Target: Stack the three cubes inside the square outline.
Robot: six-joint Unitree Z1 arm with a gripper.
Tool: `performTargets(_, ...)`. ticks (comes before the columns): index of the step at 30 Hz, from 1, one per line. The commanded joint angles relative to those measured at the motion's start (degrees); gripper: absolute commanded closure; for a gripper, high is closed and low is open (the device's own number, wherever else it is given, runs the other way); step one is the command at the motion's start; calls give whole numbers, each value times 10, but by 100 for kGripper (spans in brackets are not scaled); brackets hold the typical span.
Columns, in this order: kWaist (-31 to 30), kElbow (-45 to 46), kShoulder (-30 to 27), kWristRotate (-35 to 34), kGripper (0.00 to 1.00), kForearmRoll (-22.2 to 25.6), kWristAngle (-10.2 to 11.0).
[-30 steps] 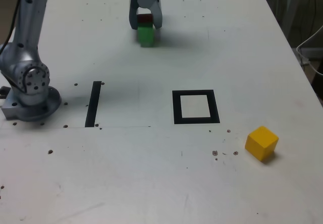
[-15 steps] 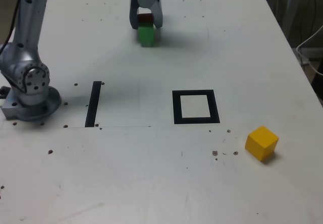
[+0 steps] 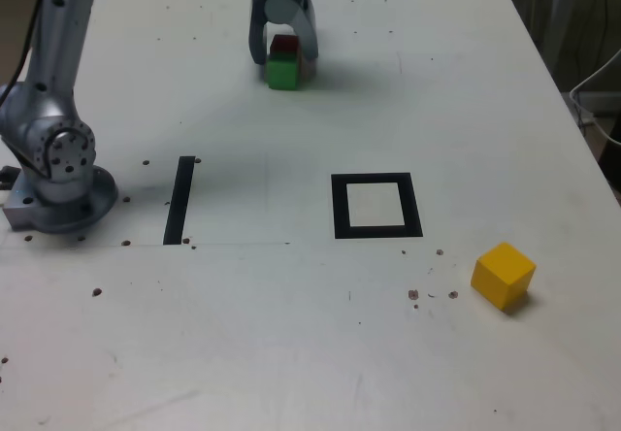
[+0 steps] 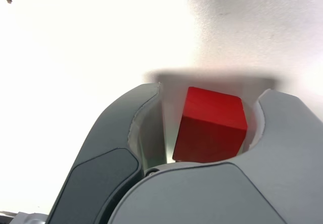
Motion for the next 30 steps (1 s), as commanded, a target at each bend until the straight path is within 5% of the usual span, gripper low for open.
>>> performTargets(1,-1,2,2,1,32,-3,-1)
performTargets(15,5,-10,-8,5,14,-15,-3)
performTargets(22,8,-18,-6,5,20,-5,-2)
performTargets(30,8,-17,-4,5,40,-6,2)
